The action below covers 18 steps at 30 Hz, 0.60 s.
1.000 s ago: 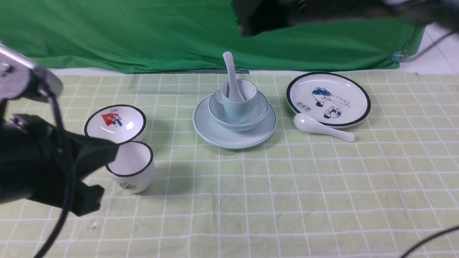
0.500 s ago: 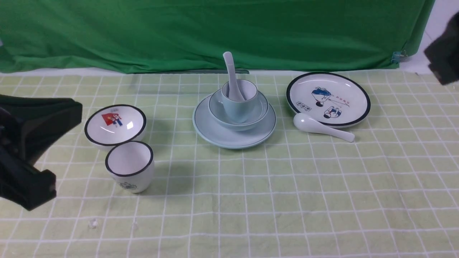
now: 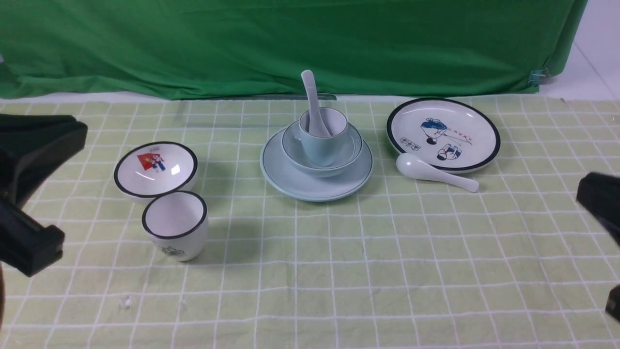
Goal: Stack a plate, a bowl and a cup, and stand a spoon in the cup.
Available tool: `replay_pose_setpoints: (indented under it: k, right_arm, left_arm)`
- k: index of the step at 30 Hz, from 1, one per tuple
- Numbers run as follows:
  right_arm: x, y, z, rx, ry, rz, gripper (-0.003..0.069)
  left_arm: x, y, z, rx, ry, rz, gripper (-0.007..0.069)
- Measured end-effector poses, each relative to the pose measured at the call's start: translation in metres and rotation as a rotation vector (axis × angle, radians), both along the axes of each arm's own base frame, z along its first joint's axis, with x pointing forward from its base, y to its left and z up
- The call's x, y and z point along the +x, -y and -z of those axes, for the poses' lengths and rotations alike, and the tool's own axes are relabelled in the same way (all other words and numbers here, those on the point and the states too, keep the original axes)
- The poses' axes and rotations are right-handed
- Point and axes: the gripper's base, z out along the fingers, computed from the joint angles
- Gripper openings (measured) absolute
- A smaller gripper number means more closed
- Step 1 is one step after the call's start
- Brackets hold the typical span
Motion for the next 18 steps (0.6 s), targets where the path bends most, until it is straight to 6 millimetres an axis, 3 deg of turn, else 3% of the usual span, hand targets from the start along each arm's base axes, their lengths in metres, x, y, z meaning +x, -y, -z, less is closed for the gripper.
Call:
replay_pose_setpoints:
  k: [2, 4, 5, 9, 18]
  right_arm:
    - [-0.003, 0.0, 0.025, 0.019, 0.002, -0.014, 0.0028]
    - [-0.004, 0.0, 0.035, 0.023, -0.004, -0.019, 0.0034]
    - [-0.007, 0.001, 0.054, 0.009, -0.037, -0.022, 0.0043]
    - [-0.01, 0.006, 0.082, -0.014, -0.116, 0.003, 0.0078]
    - [-0.018, 0.013, 0.101, 0.001, -0.143, 0.024, 0.0113]
  left_arm:
    - [0.0, 0.0, 0.0, 0.0, 0.0, 0.0, -0.0031]
    - [0.0, 0.0, 0.0, 0.0, 0.0, 0.0, -0.0031]
    - [0.0, 0.0, 0.0, 0.0, 0.0, 0.0, -0.0031]
    - [0.0, 0.0, 0.0, 0.0, 0.0, 0.0, -0.0031]
    - [0.0, 0.0, 0.0, 0.008, 0.003, -0.002, -0.003]
